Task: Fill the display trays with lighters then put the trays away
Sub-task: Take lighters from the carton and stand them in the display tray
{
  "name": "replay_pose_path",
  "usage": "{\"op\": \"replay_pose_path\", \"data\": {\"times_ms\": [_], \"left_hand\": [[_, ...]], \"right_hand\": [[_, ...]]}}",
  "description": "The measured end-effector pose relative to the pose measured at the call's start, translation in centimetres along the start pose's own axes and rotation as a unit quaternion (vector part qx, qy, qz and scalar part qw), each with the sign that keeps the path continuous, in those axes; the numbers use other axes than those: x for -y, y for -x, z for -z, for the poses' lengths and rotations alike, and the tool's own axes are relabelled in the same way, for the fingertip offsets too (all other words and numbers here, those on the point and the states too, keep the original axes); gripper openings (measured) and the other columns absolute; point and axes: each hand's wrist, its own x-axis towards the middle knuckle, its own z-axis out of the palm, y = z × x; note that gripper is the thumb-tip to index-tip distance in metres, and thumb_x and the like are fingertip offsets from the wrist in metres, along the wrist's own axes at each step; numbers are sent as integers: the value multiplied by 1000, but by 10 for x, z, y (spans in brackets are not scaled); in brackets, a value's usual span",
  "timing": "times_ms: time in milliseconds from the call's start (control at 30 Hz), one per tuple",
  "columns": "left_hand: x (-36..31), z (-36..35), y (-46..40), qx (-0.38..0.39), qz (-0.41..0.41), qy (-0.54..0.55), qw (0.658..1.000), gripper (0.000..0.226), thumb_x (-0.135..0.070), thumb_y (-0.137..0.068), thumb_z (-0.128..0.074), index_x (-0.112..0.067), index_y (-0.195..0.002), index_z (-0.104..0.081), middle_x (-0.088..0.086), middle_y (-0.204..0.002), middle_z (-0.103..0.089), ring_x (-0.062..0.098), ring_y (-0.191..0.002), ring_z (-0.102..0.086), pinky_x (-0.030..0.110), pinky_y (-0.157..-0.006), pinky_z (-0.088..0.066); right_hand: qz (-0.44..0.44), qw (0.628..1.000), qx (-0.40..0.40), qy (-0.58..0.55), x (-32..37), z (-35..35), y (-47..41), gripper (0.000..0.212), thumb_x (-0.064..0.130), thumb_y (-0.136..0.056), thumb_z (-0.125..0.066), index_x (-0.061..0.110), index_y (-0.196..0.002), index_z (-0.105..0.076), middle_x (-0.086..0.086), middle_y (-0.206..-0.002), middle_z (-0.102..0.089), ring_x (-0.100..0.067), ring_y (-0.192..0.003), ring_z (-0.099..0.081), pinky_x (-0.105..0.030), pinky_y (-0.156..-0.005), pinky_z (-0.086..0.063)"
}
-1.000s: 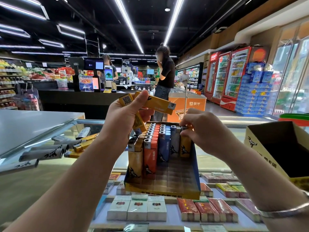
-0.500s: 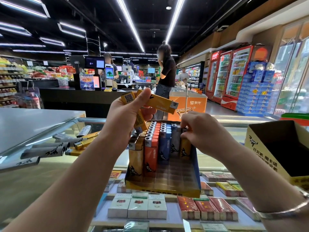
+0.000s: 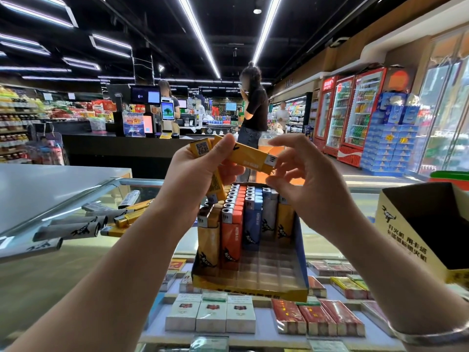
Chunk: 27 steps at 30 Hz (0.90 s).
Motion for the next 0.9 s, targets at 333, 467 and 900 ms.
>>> {"op": "replay_pose_path", "data": {"times_ms": [333,467,900], "left_hand": [[1,-4,2,16,-13,-61,998,32,-46,-69,-62,-15,-77,-65,4,-69,-71,14,-63,-68,20,-52,-52],[2,-3,1,-10,-33,-124,992,37,-55,-69,-56,-20,-72,-67,0,-75,-71,4,-66,-64,26,-59,-52],[2,-4,0,-25,-15,-83,996,49,-58,-78,-38,-13,-71,-58,-9,-53,-60,0,-48,-56,13,-45,-45]], "right_hand": [[-60,982,-44,-176,15,0,-3,30,-3,-82,-63,26,-91,-63,5,-74,-65,-7,-60,-63,-21,-58,-54],[-120,958,-96,-241,10,14,-6,23,-5,-86,-56,17,-91,-60,-1,-64,-61,-14,-52,-59,-25,-52,-51],[-90,991,97,-19,-8,11,-2,21,1,-84,-62,20,-92,-65,12,-72,-55,4,-59,-54,-7,-52,-42]]}}
